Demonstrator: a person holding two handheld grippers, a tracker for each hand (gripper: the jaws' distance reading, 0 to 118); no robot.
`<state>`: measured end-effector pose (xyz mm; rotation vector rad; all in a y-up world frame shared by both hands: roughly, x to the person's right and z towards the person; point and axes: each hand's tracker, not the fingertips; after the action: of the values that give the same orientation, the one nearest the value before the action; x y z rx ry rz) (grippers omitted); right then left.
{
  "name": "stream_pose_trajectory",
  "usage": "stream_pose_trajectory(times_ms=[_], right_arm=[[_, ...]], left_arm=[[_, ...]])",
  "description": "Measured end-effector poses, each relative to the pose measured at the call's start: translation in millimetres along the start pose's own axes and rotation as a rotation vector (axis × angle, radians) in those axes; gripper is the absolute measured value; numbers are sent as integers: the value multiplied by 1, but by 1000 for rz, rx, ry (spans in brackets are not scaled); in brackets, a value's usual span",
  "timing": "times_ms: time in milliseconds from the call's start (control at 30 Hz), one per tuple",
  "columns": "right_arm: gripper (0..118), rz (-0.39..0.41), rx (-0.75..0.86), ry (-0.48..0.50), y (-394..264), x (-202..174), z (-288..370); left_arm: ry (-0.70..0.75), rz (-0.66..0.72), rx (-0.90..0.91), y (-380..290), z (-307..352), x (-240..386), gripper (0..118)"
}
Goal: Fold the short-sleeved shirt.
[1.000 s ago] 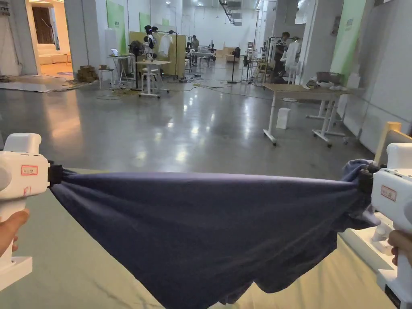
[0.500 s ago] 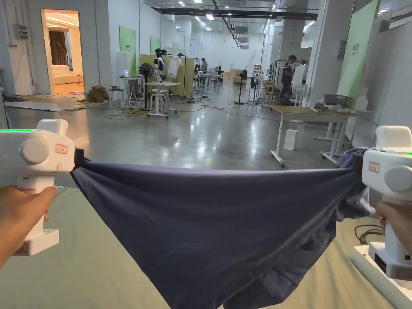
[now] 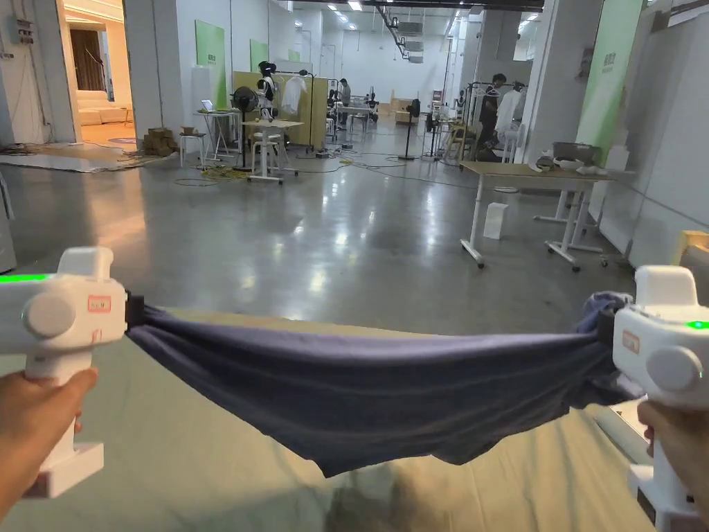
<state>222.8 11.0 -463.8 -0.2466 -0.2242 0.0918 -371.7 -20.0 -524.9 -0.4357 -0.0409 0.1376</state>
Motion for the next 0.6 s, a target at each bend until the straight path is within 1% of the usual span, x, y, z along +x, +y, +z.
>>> stream_pose_trajectory(times_ms=[100,233,333,433,533,600], right_arm=[[9,35,-46,1,-56,6,16],[9,29,-113,4,-129,14,53],[9,47,-180,4,-179,21,78],[9,66,-252,15,-223,21,100],[9,60,-311,27,-254,18,109],[9,73,-358,23,-273,16,107]], left_arm=[[-28,22,-47,-55,12,-8,5],[-25,52,-116,-133,36,-21,5],[-15,91,-189,-194,56,-33,5],[0,150,-312,-258,60,-58,5],[11,196,-428,-304,60,-72,5],[21,214,-483,-321,55,-78,5]])
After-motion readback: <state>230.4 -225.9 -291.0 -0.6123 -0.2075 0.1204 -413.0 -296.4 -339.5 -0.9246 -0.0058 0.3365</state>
